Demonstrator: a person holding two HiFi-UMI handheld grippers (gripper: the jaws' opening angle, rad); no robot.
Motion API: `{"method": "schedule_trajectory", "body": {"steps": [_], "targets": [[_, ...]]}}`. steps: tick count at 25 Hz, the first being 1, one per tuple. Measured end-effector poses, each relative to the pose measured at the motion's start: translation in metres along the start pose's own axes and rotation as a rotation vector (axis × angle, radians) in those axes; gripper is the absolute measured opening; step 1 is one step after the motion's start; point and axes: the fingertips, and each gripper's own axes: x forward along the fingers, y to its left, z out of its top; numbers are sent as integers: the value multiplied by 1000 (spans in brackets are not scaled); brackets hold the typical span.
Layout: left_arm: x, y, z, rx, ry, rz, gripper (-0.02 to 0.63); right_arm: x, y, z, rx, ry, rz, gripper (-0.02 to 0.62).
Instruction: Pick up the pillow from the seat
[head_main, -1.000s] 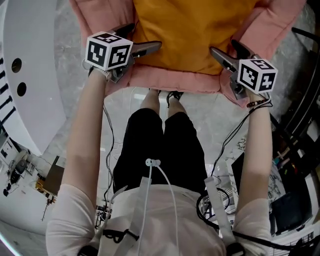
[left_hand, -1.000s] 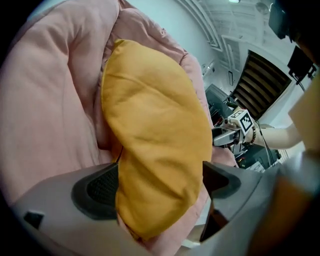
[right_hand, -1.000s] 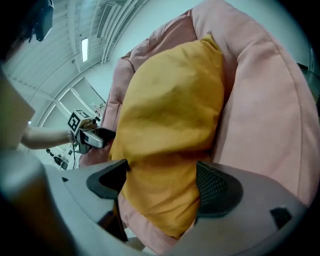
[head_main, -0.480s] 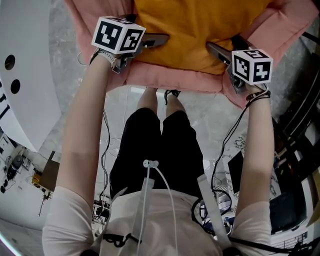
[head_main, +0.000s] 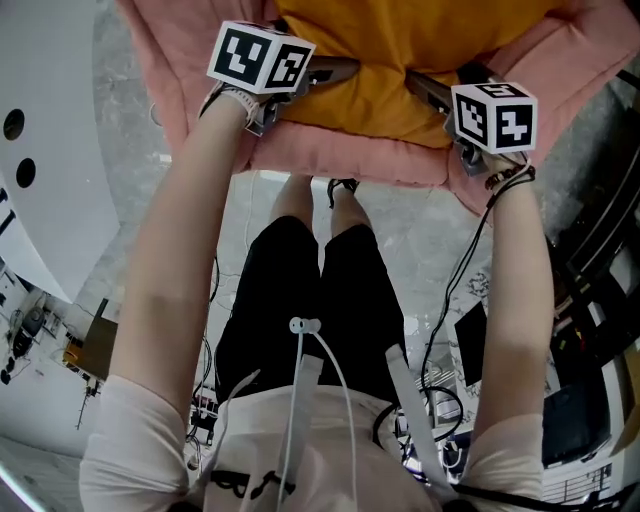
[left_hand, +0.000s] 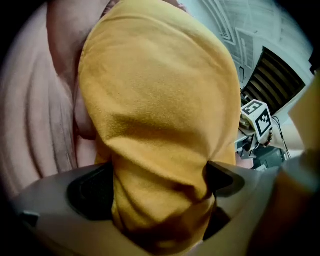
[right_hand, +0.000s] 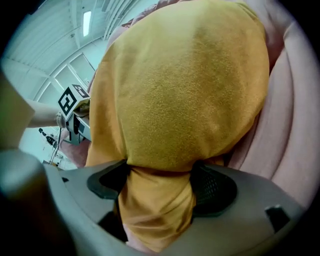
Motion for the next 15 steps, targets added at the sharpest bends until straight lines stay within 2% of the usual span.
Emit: {"method": "schedule_trajectory", "body": {"steps": [2,3,5,8,11,15], "targets": [[2,3,1,-1,-7,16,574,1,-2,2,-11,0,-24,409],[1,5,2,1,-9,29,557,1,-1,3,-19,-5,-36,360],[-2,8,2,15,-17,55,482,-1,-1,5,-23,-23,-55,264],[-9,2,8,45,-70,69,354,-11,-1,6,-16,-53,-81,159],[-24,-11,12,41,-177,65,282,-29,5,10,-37,-99,-115,114],[-52,-36,16,35,-287,74,250,-64,17,11,-10,-201,-106,94]]}}
